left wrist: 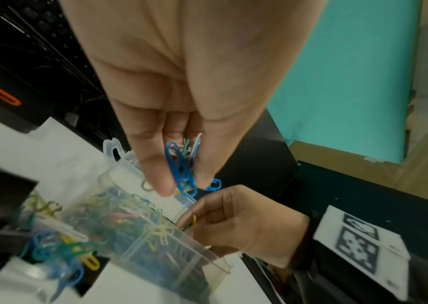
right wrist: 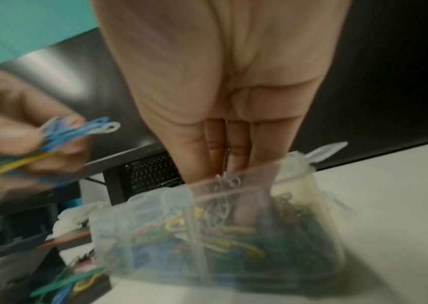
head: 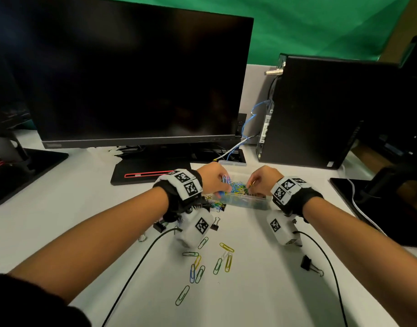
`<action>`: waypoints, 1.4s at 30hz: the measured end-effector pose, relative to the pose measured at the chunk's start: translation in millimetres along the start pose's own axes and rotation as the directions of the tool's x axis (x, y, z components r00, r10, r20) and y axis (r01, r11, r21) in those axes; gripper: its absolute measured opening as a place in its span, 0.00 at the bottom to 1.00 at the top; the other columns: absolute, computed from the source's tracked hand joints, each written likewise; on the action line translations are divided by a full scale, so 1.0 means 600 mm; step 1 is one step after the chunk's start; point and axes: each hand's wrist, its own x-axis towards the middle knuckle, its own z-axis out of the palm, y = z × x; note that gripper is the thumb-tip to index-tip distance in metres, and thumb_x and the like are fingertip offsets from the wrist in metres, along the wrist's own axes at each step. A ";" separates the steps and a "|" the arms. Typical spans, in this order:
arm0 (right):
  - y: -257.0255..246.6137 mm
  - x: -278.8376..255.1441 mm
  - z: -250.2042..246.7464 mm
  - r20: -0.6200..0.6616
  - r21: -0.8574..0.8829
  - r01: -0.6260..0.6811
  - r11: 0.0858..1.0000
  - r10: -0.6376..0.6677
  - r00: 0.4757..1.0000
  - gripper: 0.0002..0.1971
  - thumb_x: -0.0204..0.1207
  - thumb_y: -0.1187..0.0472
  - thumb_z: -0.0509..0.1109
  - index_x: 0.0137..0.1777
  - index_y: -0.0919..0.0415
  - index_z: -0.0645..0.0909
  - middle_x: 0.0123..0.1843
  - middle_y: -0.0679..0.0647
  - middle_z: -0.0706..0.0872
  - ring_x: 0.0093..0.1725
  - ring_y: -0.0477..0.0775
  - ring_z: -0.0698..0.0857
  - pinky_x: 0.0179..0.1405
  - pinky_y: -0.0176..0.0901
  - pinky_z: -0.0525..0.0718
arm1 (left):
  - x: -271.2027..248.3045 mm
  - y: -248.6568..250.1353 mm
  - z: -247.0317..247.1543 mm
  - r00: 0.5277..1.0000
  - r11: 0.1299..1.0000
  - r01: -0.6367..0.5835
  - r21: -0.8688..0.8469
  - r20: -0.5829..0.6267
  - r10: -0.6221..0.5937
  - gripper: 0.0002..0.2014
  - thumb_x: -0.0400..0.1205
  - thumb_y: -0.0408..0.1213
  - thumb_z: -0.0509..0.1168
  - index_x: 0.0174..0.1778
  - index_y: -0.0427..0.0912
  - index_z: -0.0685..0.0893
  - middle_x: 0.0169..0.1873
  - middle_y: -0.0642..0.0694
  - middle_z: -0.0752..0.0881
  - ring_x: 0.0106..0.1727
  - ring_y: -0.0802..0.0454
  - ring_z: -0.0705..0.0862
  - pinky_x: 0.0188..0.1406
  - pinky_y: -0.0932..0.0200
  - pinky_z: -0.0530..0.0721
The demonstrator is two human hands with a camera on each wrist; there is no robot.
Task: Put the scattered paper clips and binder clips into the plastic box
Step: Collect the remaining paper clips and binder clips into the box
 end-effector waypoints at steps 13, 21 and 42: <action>-0.006 0.000 0.002 0.220 -0.286 0.151 0.946 -0.088 0.971 0.15 0.77 0.65 0.63 0.58 0.57 0.87 0.60 0.56 0.88 0.59 0.59 0.83 0.56 0.40 0.78 | 0.084 0.009 0.011 0.987 0.993 0.108 0.048 -0.120 -0.102 0.07 0.80 0.36 0.68 0.46 0.35 0.84 0.36 0.39 0.84 0.46 0.42 0.90 0.33 0.61 0.83; 0.008 -0.008 -0.020 0.058 -0.211 0.139 0.968 -0.129 0.990 0.10 0.76 0.64 0.66 0.47 0.58 0.90 0.52 0.55 0.90 0.45 0.52 0.81 0.48 0.39 0.76 | 0.093 0.007 0.030 0.994 0.987 0.064 0.145 -0.095 -0.050 0.13 0.79 0.31 0.67 0.60 0.39 0.87 0.62 0.41 0.85 0.63 0.44 0.83 0.62 0.59 0.79; -0.044 -0.029 0.020 0.140 -0.302 0.255 0.919 -0.222 0.965 0.17 0.82 0.53 0.58 0.57 0.63 0.85 0.55 0.62 0.84 0.53 0.60 0.81 0.54 0.49 0.79 | -0.076 -0.121 -0.045 0.990 0.907 0.111 0.407 0.032 -0.136 0.14 0.80 0.34 0.65 0.62 0.43 0.84 0.60 0.45 0.84 0.58 0.49 0.82 0.50 0.66 0.73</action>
